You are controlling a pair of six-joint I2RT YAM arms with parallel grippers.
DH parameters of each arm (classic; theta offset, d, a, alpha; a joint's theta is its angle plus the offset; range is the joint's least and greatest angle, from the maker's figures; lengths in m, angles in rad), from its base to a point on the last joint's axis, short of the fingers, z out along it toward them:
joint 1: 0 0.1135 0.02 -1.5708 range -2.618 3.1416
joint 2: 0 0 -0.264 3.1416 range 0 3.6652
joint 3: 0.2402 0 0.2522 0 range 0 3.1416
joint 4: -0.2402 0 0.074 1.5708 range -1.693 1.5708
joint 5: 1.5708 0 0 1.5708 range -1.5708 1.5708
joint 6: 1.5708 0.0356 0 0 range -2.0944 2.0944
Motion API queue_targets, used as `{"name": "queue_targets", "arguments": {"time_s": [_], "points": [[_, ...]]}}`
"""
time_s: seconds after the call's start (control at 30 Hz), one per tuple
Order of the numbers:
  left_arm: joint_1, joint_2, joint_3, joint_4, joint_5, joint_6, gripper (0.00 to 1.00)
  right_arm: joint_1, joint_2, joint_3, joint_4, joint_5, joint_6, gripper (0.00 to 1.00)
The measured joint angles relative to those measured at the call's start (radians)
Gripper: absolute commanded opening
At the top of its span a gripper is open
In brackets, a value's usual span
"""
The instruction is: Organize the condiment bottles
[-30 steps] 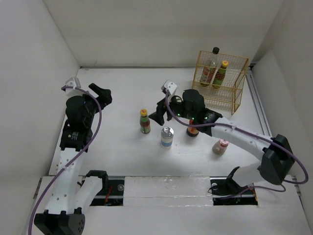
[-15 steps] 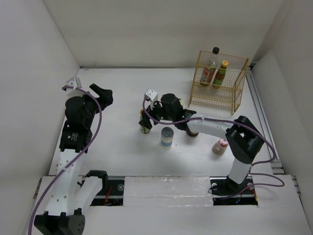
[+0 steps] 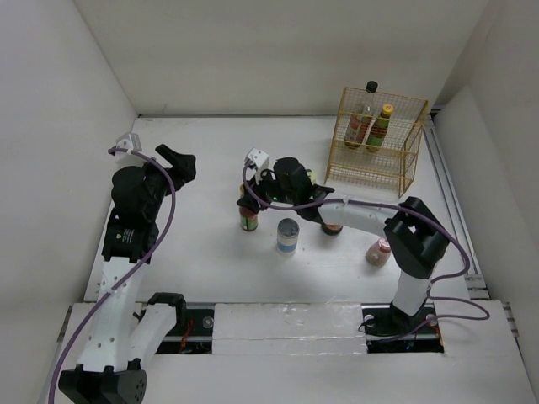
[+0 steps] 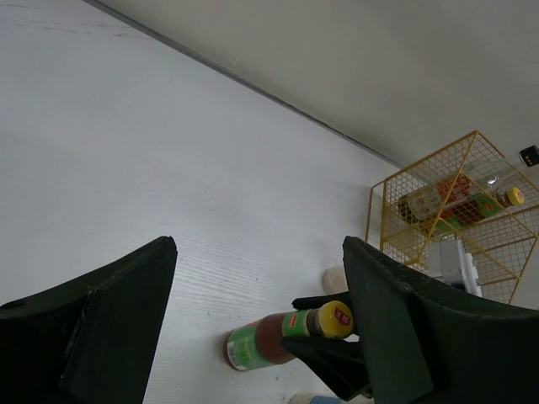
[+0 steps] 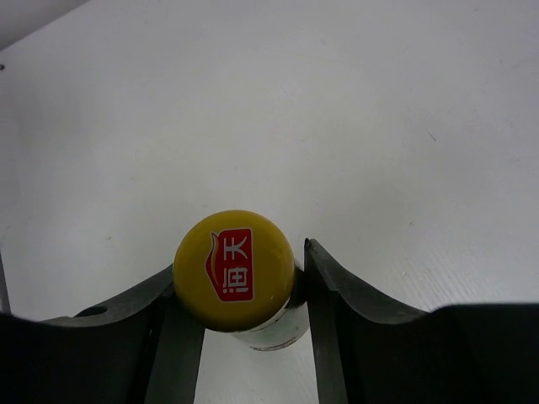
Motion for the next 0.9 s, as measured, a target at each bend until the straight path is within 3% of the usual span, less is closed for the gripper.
{"name": "queue_targets", "arguments": {"time_s": [0.23, 0.5, 0.67, 0.9], "points": [[0.000, 0.000, 0.000, 0.000, 0.003, 0.000, 0.76, -0.099, -0.148, 0.057, -0.074, -0.019, 0.013, 0.19], [0.000, 0.000, 0.000, 0.000, 0.009, 0.000, 0.76, -0.417, -0.383, 0.099, -0.056, 0.031, 0.028, 0.16], [0.000, 0.001, 0.000, 0.001, 0.015, 0.000, 0.76, -0.582, -0.388, 0.101, -0.083, 0.087, 0.032, 0.14], [0.000, 0.002, 0.000, 0.001, 0.019, 0.000, 0.76, -0.709, -0.296, 0.140, -0.151, 0.096, 0.037, 0.12]]}}
